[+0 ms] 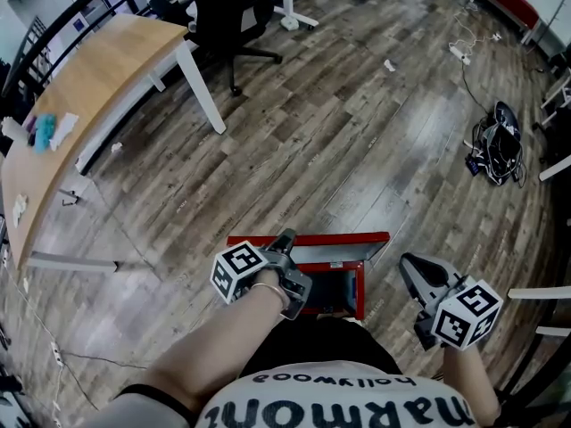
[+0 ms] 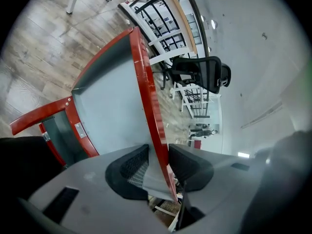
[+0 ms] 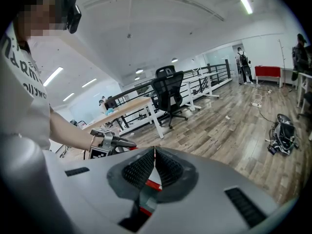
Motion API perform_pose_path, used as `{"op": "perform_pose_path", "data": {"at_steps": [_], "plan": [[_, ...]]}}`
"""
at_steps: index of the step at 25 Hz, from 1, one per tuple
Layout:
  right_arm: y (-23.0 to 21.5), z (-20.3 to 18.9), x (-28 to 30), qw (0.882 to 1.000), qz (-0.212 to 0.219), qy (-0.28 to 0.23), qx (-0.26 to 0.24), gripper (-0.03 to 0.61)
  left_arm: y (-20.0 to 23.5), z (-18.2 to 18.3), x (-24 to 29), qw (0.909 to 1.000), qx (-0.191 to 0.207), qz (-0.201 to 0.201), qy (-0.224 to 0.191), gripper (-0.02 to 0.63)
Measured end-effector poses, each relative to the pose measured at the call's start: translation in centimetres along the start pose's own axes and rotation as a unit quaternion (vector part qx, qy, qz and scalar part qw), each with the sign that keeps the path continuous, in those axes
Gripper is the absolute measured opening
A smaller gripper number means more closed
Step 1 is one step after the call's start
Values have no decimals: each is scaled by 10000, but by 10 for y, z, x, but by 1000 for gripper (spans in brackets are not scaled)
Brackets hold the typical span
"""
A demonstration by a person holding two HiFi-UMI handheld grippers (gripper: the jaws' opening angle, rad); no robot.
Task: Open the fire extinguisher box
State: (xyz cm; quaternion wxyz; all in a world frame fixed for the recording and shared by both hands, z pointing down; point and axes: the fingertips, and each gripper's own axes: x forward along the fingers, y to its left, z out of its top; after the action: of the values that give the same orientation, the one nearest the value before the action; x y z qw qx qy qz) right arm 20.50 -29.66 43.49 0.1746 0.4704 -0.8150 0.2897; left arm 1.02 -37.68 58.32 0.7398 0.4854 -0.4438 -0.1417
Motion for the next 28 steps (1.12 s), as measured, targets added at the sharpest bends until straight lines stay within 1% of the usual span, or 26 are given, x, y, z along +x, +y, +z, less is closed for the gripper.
{"op": "perform_pose_path", "data": {"at_steps": [4, 8, 12, 17, 20, 22, 25, 28], "plan": [[2, 3, 2, 10000, -8, 12, -33, 11, 1, 2, 2, 9999, -107, 51, 0, 123], [-1, 6, 2, 10000, -11, 7, -91, 11, -1, 8, 7, 9998, -153, -64, -114, 123], [-9, 6, -2, 9999, 22, 85, -119, 11, -3, 7, 10, 9996, -184, -118, -194, 123], [-20, 9, 9, 9985, 413, 211, -280, 11, -3, 6, 13, 9989, -230, -91, -393, 123], [-34, 22, 23, 9973, 607, 198, -353, 11, -6, 6, 16, 9980, -298, 19, -556, 123], [-42, 33, 30, 9964, 760, 178, -319, 11, -7, 8, 19, 9969, -360, 120, -689, 123], [-53, 40, 40, 9939, 1026, 293, -265, 11, -7, 13, 22, 9949, -420, 241, -889, 121], [-70, 48, 45, 9925, 1116, 412, -267, 11, -7, 18, 28, 9918, -527, 345, -1111, 120]]}}
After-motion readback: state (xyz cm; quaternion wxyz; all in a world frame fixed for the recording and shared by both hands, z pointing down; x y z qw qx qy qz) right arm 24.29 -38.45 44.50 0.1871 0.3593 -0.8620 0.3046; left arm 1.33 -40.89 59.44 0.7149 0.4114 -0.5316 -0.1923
